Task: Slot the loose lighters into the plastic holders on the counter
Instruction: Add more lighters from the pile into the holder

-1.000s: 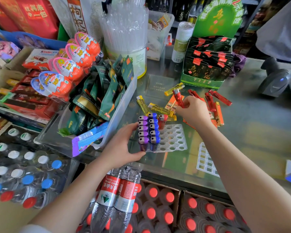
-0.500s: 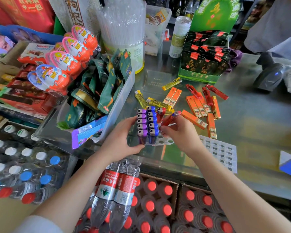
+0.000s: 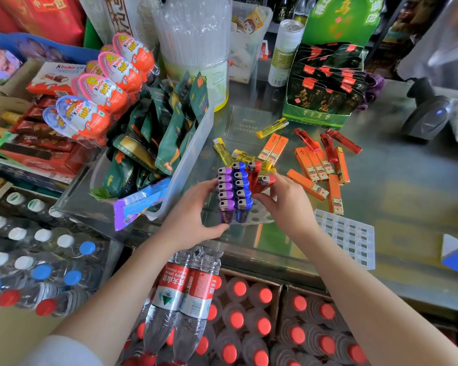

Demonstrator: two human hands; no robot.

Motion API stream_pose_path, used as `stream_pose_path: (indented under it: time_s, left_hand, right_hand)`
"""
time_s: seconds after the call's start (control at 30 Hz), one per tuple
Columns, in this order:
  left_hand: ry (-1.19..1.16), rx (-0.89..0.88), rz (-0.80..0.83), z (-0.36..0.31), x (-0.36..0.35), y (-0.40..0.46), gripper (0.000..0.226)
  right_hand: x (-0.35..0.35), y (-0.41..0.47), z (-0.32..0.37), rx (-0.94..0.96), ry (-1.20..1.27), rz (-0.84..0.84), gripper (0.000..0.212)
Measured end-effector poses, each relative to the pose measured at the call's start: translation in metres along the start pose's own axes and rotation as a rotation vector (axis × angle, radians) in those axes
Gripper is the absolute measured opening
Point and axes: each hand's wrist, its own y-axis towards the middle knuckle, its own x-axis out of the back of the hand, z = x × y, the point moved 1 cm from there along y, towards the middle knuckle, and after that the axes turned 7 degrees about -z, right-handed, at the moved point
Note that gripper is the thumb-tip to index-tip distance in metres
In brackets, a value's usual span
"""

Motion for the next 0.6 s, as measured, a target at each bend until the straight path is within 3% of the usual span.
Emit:
stream_pose_path:
  time_s: [0.3, 0.47, 0.6]
  left_hand:
    - [-0.002, 0.007, 0.002, -0.001, 0.001, 0.000, 0.073]
    - [-0.005, 0.028, 0.012, -0.004, 0.001, 0.001, 0.074]
    - [-0.006, 0.037, 0.004, -0.005, 0.001, 0.002, 0.074]
  right_hand:
    - [0.006, 0.009, 0.005, 0.087, -0.102, 0.105, 0.021]
    - [-0.002, 0.009, 0.004, -0.108, 0.056, 0.083, 0.016]
    - [-0.007, 0.007, 0.004, -0.140, -0.023, 0.038, 0.017]
